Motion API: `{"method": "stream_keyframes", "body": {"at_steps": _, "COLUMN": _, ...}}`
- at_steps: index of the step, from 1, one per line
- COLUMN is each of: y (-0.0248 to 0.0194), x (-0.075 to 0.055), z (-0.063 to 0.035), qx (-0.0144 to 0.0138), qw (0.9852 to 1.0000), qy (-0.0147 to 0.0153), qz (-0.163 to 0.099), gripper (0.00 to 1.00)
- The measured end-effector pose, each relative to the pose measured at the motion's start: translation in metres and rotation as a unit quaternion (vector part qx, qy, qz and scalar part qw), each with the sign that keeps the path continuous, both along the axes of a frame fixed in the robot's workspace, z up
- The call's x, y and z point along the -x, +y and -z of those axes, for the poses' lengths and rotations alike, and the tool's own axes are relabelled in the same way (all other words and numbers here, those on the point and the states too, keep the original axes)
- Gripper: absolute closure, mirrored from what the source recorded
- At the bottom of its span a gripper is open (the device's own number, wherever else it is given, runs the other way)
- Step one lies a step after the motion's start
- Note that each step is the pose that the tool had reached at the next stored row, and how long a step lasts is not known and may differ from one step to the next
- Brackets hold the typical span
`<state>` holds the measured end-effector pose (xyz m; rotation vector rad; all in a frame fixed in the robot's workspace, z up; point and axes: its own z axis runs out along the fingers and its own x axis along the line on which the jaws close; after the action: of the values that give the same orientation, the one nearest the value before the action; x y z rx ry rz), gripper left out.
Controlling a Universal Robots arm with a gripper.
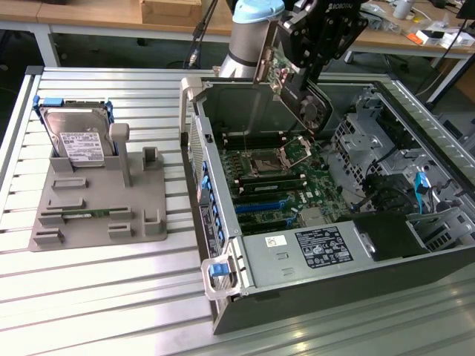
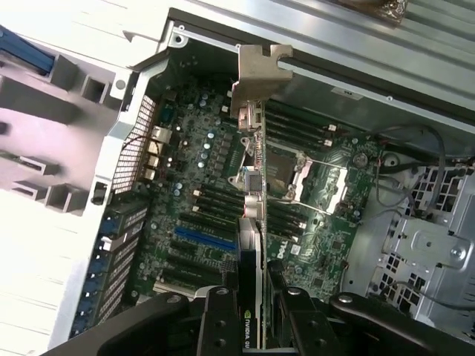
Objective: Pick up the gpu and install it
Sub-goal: 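Insert the gpu into the slot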
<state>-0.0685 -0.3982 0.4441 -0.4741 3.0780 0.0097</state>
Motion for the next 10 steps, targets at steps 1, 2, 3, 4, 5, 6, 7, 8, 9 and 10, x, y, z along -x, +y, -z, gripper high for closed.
{"method": "stream_keyframes", "body": {"at_steps": 1, "y": 0.0000, "x": 0.0000, "z": 0.0000, "qx": 0.0000, "qw": 1.0000, "qy": 0.0000, "qz": -0.005, "gripper": 0.74}}
{"method": "stream_keyframes", "body": {"at_steps": 2, "y": 0.0000, "x": 0.0000, "z": 0.0000, "qx": 0.0000, "qw": 0.9999, "qy": 0.0000, "qz": -0.011, "gripper": 0.74}}
{"method": "stream_keyframes", "body": {"at_steps": 3, "y": 0.0000, "x": 0.0000, "z": 0.0000, "qx": 0.0000, "qw": 0.9999, "qy": 0.0000, "qz": -0.016, "gripper": 0.74}}
{"method": "stream_keyframes", "body": {"at_steps": 4, "y": 0.0000, "x": 0.0000, "z": 0.0000, "qx": 0.0000, "qw": 0.9998, "qy": 0.0000, "qz": -0.020, "gripper": 0.74}}
{"method": "stream_keyframes", "body": {"at_steps": 5, "y": 0.0000, "x": 0.0000, "z": 0.0000, "qx": 0.0000, "qw": 0.9997, "qy": 0.0000, "qz": -0.023, "gripper": 0.74}}
{"method": "stream_keyframes", "body": {"at_steps": 6, "y": 0.0000, "x": 0.0000, "z": 0.0000, "qx": 0.0000, "qw": 0.9997, "qy": 0.0000, "qz": -0.026, "gripper": 0.74}}
{"method": "stream_keyframes", "body": {"at_steps": 7, "y": 0.0000, "x": 0.0000, "z": 0.0000, "qx": 0.0000, "qw": 0.9995, "qy": 0.0000, "qz": -0.031, "gripper": 0.74}}
{"method": "stream_keyframes", "body": {"at_steps": 8, "y": 0.0000, "x": 0.0000, "z": 0.0000, "qx": 0.0000, "qw": 0.9994, "qy": 0.0000, "qz": -0.035, "gripper": 0.74}}
{"method": "stream_keyframes", "body": {"at_steps": 9, "y": 0.0000, "x": 0.0000, "z": 0.0000, "qx": 0.0000, "qw": 0.9993, "qy": 0.0000, "qz": -0.037, "gripper": 0.74}}
{"method": "stream_keyframes", "body": {"at_steps": 10, "y": 0.0000, "x": 0.0000, "z": 0.0000, "qx": 0.0000, "qw": 0.9993, "qy": 0.0000, "qz": -0.039, "gripper": 0.74}}
